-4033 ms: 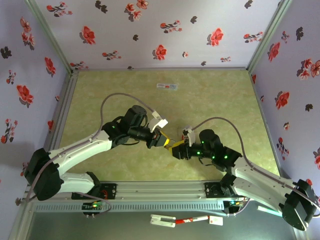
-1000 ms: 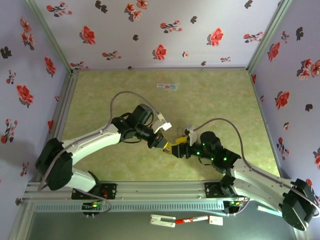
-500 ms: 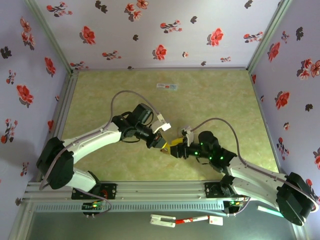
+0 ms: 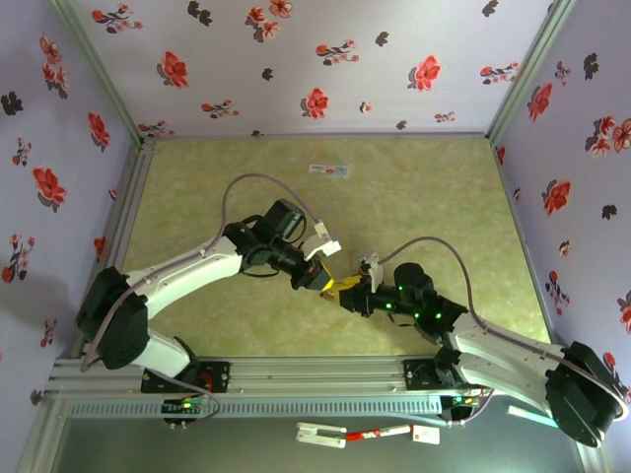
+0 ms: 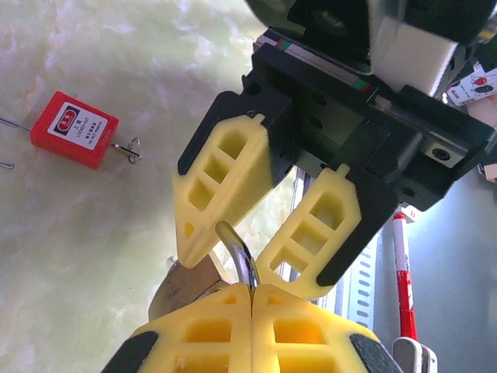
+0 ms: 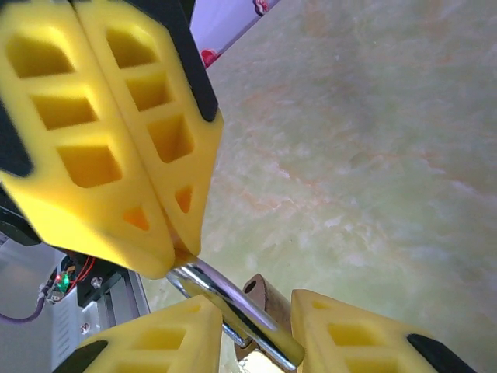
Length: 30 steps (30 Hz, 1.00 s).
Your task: Unlock with the key
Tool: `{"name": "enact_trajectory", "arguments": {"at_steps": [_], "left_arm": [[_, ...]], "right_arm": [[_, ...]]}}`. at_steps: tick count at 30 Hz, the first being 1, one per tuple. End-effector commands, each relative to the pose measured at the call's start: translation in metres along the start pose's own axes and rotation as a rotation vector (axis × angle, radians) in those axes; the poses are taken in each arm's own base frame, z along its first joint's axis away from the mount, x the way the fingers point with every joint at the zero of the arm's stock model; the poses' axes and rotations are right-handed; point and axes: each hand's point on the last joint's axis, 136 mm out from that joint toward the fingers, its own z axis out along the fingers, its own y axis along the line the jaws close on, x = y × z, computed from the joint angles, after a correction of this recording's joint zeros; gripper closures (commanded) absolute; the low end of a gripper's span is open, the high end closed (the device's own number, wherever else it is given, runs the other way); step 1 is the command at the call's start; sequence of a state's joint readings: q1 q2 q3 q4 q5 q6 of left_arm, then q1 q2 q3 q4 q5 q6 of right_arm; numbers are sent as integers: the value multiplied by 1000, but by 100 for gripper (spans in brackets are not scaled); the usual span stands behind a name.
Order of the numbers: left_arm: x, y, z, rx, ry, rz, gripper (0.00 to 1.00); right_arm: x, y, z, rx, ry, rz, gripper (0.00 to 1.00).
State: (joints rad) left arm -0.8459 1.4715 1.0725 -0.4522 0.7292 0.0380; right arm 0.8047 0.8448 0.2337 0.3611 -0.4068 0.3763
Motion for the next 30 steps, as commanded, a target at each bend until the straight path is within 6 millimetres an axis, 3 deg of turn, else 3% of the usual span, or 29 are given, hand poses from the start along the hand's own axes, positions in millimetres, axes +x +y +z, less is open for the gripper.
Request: {"name": "enact_trajectory", "arguments": {"at_steps": [1,12,19,25,30], "left_arm": [[-10,-13,-3,54,-15,47,100],[-10,-13,-1,64,-11,43,100],[-8,-9,3,65,0,37,100],[-8,-6,7,66,-1,37,100],[-13,4,8,50,-15,2,98]], "right_arm": [[-9,-2,-5,22,-52,-39,74],[-13,7,-5,-24,-59,-40,84],[-20,11,-6,-33,-82,-48,99],[-24,7,-9,-4,-116,-52,100],[-31,-9,-17,117,-131,-43,100]]}}
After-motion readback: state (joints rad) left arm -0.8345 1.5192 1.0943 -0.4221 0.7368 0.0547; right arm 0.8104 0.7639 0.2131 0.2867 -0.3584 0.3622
